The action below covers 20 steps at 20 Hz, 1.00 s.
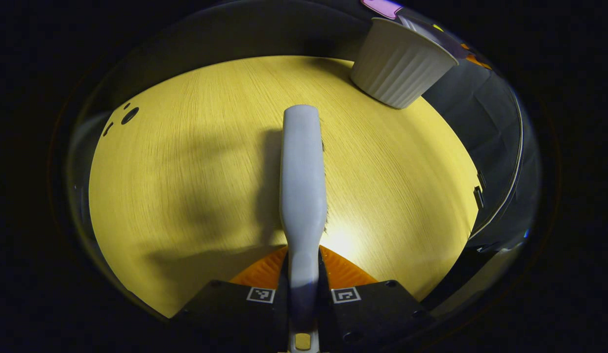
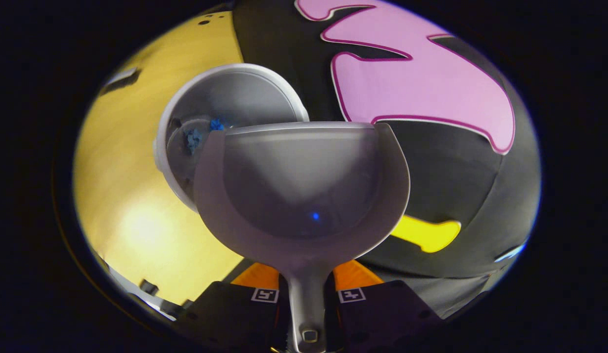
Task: Pick up the small broom and dustpan from the desktop, sweep the trash into the dustpan with the broom, and then empty the trash into the garbage bin.
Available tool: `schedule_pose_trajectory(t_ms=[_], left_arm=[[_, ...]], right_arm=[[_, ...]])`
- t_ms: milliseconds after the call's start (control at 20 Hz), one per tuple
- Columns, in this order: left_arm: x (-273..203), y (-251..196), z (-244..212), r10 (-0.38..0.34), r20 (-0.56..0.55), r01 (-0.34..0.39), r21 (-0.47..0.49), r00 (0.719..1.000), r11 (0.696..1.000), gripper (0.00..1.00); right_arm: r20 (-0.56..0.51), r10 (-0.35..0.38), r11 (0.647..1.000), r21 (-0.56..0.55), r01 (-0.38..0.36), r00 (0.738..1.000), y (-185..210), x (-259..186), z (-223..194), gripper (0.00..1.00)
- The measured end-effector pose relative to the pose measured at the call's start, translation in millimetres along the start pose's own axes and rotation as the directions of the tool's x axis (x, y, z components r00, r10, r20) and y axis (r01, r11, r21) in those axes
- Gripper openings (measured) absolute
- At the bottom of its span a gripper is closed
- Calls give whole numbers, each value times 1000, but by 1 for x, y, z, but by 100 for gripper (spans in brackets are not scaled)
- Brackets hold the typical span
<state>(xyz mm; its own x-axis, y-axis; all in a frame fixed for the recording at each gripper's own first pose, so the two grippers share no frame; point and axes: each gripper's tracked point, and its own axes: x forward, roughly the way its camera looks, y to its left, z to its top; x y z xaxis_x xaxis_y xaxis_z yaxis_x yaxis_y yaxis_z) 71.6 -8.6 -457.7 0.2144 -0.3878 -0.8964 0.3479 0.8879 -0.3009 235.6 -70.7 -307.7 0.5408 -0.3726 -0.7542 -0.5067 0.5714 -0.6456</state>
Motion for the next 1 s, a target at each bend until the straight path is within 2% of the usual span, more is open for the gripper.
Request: schedule_pose_trajectory(t_ms=[150, 300, 400, 550, 700, 750, 900, 1000], left_arm=[[-1, -1, -1, 2, -1, -2, -1, 1000, 1000, 28], [0, 0, -1, 5, -6, -5, 5, 1000, 1000, 27], [1, -1, -1, 10, -10, -10, 7, 1000, 1000, 27], [2, -2, -1, 19, -17, -19, 14, 1000, 1000, 28], [3, -2, -1, 25, -22, -25, 21, 999, 999, 28], [2, -3, -1, 27, -22, -27, 19, 999, 999, 28], [4, -3, -2, 30, -24, -30, 21, 999, 999, 28], [5, -3, -3, 31, -27, -30, 23, 999, 999, 28]], right_arm=[[37, 84, 969, 229, -91, 996, 20, -3, -3, 29], [98, 75, 914, 391, -107, 992, 26, -3, -2, 29], [146, 77, 861, 489, -140, 986, 31, -9, -3, 29], [245, 109, 764, 600, -239, 963, 45, -26, -1, 29], [345, 128, 671, 660, -338, 930, 54, -38, 8, 29], [375, 133, 656, 661, -365, 918, 51, -35, 10, 29], [447, 149, 660, 620, -425, 882, 54, -33, 13, 29], [491, 209, 627, 597, -501, 846, 64, -25, 20, 29]])
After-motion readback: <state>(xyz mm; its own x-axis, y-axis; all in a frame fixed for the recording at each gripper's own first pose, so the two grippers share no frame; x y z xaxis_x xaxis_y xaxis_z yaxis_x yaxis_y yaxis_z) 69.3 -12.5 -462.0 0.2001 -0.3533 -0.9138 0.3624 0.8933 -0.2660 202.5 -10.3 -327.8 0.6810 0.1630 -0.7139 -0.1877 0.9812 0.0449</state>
